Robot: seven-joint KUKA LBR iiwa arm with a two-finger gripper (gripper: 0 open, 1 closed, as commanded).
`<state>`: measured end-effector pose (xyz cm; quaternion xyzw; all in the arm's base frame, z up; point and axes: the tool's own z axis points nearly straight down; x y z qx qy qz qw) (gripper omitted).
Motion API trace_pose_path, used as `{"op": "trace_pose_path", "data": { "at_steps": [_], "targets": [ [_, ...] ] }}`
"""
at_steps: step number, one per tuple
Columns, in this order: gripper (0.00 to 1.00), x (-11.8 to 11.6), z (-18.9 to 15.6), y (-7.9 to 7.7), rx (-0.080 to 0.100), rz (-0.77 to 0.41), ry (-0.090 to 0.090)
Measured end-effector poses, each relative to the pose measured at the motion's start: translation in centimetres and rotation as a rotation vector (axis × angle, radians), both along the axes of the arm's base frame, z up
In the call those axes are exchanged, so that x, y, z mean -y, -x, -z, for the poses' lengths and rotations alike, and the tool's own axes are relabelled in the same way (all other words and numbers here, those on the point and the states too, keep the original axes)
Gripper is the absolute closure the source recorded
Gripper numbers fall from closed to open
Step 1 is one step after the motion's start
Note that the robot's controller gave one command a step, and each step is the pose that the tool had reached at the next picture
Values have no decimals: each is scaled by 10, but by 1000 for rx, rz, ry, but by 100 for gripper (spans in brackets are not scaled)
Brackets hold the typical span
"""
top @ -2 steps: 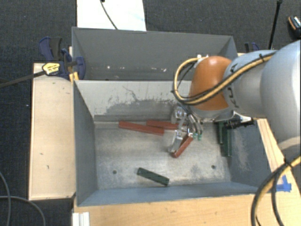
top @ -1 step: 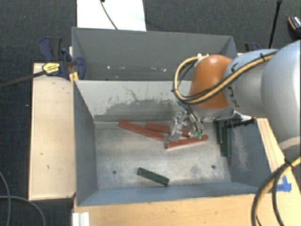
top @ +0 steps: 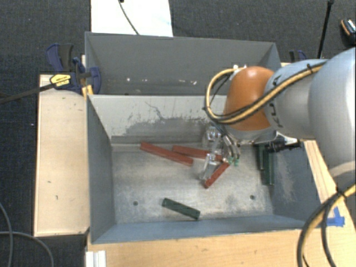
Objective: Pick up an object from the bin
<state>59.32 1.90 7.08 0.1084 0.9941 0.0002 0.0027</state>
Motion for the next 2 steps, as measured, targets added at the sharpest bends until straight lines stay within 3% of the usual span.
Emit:
{"op": "trace_pose_path", "data": {
  "at_steps": [1, 2],
  "targets": [
    [100, 0, 0, 0, 0, -1, 0],
    [100, -36, -139, 16, 4, 28, -3]
  ]
}}
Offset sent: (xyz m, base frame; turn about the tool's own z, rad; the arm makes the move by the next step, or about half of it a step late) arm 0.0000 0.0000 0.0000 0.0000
